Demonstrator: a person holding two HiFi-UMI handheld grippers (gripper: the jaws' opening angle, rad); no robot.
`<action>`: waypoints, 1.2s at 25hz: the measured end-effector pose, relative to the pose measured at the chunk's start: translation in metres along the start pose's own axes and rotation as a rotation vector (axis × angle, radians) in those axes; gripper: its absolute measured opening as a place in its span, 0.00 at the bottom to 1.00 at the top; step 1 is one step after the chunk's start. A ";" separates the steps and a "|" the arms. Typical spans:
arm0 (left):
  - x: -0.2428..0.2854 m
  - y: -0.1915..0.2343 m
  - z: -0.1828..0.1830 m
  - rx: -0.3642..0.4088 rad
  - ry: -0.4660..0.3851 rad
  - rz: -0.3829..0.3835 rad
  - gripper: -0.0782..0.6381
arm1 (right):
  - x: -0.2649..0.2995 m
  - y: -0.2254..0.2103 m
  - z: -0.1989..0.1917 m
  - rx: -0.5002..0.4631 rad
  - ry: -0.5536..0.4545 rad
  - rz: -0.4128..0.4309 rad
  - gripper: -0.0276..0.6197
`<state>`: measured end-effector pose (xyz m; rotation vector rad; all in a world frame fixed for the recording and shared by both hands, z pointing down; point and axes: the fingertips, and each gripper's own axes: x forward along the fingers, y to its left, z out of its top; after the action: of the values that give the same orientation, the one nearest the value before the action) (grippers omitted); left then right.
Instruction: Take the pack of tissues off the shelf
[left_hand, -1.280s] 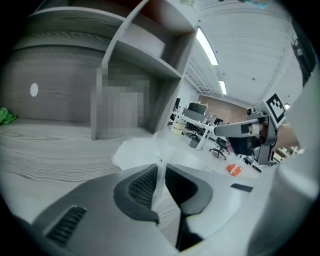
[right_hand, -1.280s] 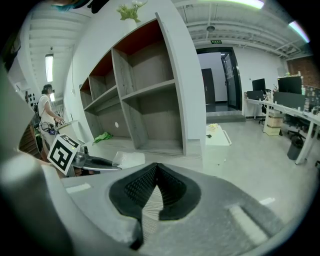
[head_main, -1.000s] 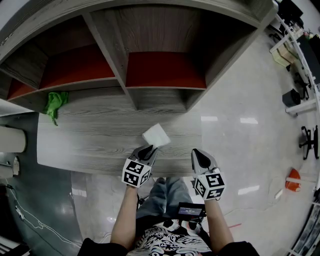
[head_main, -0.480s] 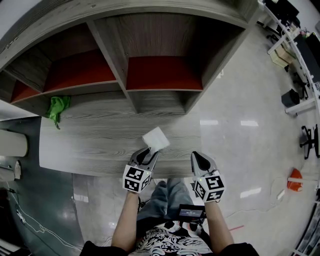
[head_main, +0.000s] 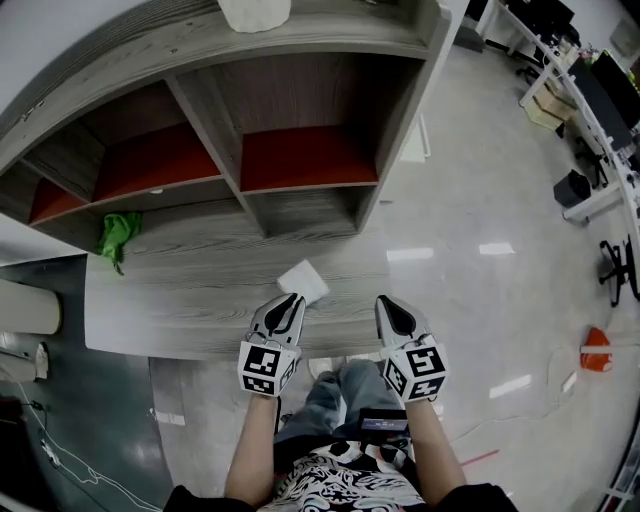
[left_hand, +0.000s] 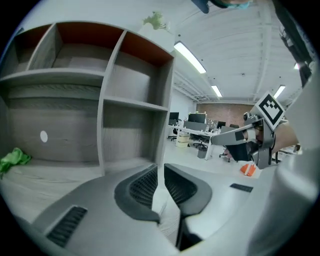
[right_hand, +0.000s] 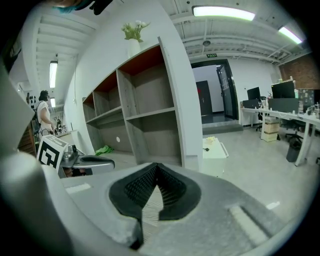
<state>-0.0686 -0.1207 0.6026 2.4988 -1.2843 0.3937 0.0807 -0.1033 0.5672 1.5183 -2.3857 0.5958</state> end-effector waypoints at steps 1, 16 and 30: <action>-0.002 -0.003 0.009 0.009 -0.015 0.003 0.16 | -0.002 0.001 0.005 -0.002 -0.011 0.003 0.05; -0.051 -0.045 0.100 0.008 -0.084 0.106 0.12 | -0.061 0.031 0.066 -0.032 -0.174 0.092 0.05; -0.124 -0.079 0.122 -0.056 -0.204 0.192 0.12 | -0.124 0.062 0.088 -0.131 -0.269 0.175 0.05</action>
<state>-0.0610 -0.0328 0.4327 2.4269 -1.5978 0.1443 0.0779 -0.0219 0.4252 1.4221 -2.7196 0.2753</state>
